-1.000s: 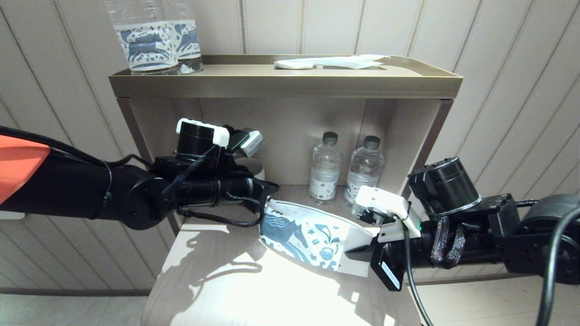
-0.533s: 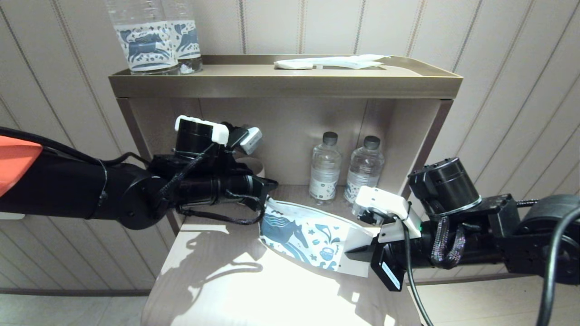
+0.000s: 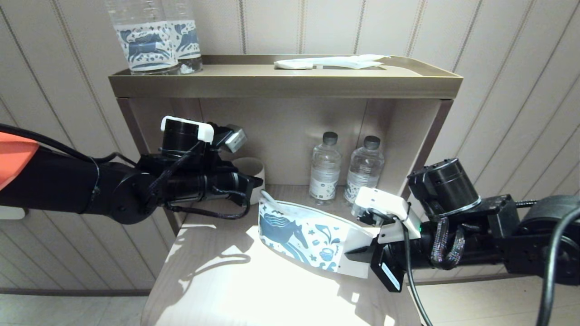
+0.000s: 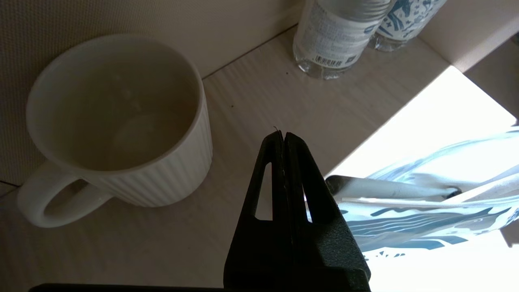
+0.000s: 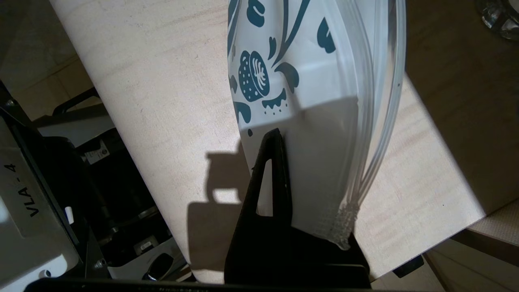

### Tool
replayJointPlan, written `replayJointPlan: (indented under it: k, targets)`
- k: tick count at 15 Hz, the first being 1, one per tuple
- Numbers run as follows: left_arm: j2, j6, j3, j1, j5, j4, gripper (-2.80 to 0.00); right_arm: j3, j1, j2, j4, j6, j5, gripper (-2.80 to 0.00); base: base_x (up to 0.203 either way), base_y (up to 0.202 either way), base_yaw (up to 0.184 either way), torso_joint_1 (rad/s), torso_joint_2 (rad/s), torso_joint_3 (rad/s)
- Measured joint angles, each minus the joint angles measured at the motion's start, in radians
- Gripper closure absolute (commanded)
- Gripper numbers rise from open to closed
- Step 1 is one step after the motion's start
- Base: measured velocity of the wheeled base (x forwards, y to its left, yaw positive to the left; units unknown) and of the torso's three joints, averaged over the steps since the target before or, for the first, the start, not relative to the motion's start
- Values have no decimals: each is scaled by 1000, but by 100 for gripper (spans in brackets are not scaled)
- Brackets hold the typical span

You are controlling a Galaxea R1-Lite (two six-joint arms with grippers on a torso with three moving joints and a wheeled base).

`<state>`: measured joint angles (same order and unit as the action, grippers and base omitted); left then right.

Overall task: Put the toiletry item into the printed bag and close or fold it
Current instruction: Place the toothbrush in the storage bag

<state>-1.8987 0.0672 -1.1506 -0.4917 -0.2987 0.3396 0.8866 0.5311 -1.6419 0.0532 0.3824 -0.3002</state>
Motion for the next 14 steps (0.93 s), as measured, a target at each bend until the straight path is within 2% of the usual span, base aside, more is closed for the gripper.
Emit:
replayJointPlan:
  k: [6,11,14]
  targets:
    - [-4,3,37,-24,-3,5,0,0,0,-3,0,0,0,0,0,0,0,0,0,0]
    - [-6,37,7,-74,8,-8,0,0,1,-3,0,0,-2,0,0,0,0,0,0,0]
    - [-5,41,1,-79,9,-9,0,0,1,-2,0,5,-2,0,0,0,0,0,0,0]
